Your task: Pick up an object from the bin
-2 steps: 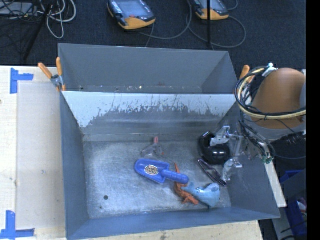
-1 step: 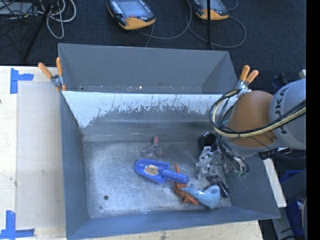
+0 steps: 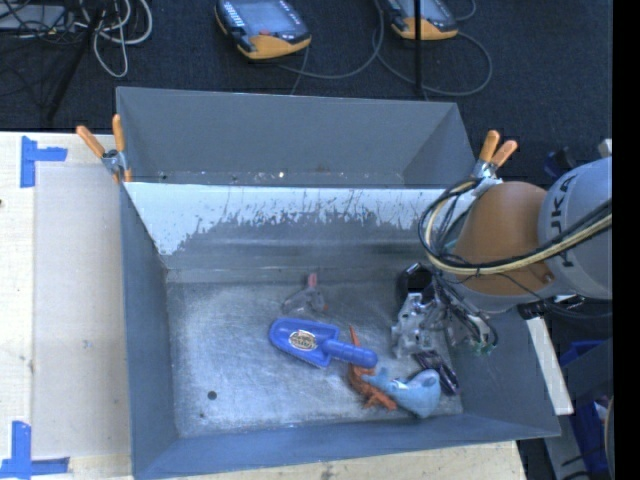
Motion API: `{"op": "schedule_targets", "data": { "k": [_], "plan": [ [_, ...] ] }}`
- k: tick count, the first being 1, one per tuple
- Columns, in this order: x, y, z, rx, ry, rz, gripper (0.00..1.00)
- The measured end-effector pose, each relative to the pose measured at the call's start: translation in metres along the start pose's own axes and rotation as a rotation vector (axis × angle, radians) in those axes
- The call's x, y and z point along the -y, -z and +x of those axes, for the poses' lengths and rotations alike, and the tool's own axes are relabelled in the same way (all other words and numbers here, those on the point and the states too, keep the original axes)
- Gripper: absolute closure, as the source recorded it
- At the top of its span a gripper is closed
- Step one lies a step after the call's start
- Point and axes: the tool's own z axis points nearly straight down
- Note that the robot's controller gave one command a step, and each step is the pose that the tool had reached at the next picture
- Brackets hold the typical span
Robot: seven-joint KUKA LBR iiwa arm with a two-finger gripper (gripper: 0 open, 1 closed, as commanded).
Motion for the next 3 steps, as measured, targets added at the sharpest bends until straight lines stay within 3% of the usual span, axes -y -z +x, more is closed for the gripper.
{"op": "schedule_targets", "data": {
  "k": [1, 2, 3],
  "plan": [
    [-0.023, 0.041, -0.024, -0.02, -0.021, -0.001, 1.0],
    [-0.023, 0.1, -0.016, -0.018, 0.024, -0.003, 1.0],
    [-0.061, 0.088, -0.045, -0.015, 0.351, -0.006, 0.0]
  ]
}}
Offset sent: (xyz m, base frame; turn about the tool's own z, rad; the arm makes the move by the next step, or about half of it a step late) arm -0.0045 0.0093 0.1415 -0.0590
